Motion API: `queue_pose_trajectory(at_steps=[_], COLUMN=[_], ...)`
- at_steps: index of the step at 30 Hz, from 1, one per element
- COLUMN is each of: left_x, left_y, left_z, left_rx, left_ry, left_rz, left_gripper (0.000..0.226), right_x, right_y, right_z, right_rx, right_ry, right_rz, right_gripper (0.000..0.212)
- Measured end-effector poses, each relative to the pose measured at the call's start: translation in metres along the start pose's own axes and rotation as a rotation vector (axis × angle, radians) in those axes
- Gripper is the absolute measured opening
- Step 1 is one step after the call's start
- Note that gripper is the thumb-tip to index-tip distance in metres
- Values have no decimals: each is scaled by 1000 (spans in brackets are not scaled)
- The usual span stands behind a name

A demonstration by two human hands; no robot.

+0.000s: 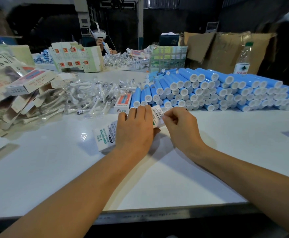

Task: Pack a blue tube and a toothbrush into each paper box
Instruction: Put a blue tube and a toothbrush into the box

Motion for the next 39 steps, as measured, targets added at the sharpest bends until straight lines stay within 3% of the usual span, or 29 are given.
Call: queue_pose_trajectory(at_steps=[4, 8, 20, 23, 32, 36, 39], left_x=[0, 0, -2, -1, -2, -5, -11], left_y=[-1, 1, 0, -1, -1, -2, -11], left_z=[-1, 0, -3, -5, -1, -8, -20], left_rx=[19, 44, 60, 44, 23, 99, 314], left_ry=[-5, 6, -22, -33, 2, -37, -88], left_rz=[-4, 0, -50, -71, -62, -30, 112], left_gripper=[69, 69, 70, 71, 69, 69, 66], right_x=[-2, -2, 0, 2, 3, 4, 3], right_y=[-1, -1, -1, -2, 1, 1, -1], right_z=[-2, -3, 0, 0, 2, 0, -3], right_rx=[-78, -82, -114, -167, -176, -232, -375], right_ry=[13, -7, 36, 66, 67, 25, 11], right_rz=[-23, -60, -41, -54, -70, -89, -86], right_gripper=[9, 23, 14, 27, 28, 21, 20])
Point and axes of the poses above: each hand's wrist, its own x-axis away from the middle knuckle, its own y-axis out of the palm, z = x × y, the point moved 1 cm from there along -x, towards the middle knuckle, and after that the axes turned 15 degrees about y, right-handed, at the moved point
